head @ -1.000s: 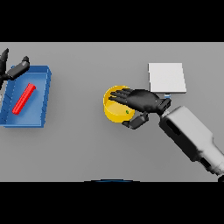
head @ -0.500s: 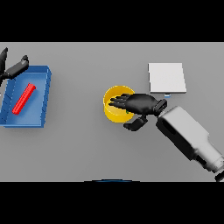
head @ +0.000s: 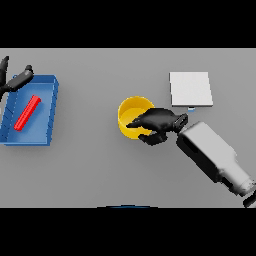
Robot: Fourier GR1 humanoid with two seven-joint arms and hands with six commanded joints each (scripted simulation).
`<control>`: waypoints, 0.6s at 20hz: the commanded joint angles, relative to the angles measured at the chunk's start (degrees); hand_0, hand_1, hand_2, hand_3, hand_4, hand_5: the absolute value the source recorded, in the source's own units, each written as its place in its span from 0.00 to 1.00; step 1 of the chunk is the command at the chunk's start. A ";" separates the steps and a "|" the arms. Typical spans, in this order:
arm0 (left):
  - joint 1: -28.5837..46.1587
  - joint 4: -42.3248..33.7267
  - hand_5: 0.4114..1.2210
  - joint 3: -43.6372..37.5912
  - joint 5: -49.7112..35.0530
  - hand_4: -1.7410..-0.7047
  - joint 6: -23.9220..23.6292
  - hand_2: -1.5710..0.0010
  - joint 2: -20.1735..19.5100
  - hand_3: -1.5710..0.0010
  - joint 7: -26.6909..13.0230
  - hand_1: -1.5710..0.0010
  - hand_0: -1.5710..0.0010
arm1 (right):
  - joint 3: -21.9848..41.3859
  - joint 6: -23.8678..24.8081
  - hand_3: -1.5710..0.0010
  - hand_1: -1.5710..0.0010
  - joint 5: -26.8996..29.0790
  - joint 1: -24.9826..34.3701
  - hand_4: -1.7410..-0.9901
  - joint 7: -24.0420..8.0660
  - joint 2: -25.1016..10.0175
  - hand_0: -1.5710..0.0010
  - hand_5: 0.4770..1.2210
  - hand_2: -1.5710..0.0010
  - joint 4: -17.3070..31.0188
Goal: Pick up the red beaker and tilt it to pour out 1 green nut into yellow bowl. Pick up the yellow bowl and place it on the metallic measuring scale.
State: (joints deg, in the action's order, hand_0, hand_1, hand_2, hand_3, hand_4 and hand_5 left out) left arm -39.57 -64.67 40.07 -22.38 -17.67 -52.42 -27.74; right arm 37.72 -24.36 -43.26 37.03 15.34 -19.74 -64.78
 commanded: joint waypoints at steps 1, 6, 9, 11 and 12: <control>-0.06 0.09 0.40 -0.16 -0.06 0.91 -0.05 1.00 -0.12 1.00 -0.05 1.00 1.00 | 0.16 -0.15 0.59 0.68 -0.18 -0.42 0.36 0.09 -0.63 0.60 0.76 0.69 -0.88; -0.37 0.84 0.40 -0.16 -0.08 0.91 0.15 1.00 0.59 1.00 0.60 1.00 1.00 | 0.19 -2.28 0.33 0.25 1.15 0.45 0.16 -1.80 -0.15 0.21 0.92 0.26 -1.06; 0.17 0.02 0.39 0.08 0.02 0.92 -0.03 1.00 0.33 1.00 0.68 1.00 1.00 | 0.46 -1.50 0.28 0.13 1.17 -0.05 0.09 -0.91 -1.18 0.11 0.96 0.13 -2.09; 0.07 0.00 0.39 -0.10 0.06 0.92 -0.22 1.00 0.11 1.00 0.84 1.00 1.00 | 0.25 -1.88 0.23 0.08 1.15 -0.11 0.07 -3.26 -1.32 0.07 0.97 0.08 -3.43; 0.89 -0.20 0.39 0.19 0.32 0.92 -0.71 1.00 -0.02 1.00 0.93 1.00 1.00 | -0.34 -2.53 0.20 0.07 1.67 0.38 0.06 -3.55 -2.00 0.05 0.98 0.07 -3.76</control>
State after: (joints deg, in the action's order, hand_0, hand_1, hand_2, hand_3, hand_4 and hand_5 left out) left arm -38.64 -64.86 40.27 -22.08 -18.36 -52.44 -26.85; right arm 37.37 -26.86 -41.55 37.44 11.72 -21.79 -68.53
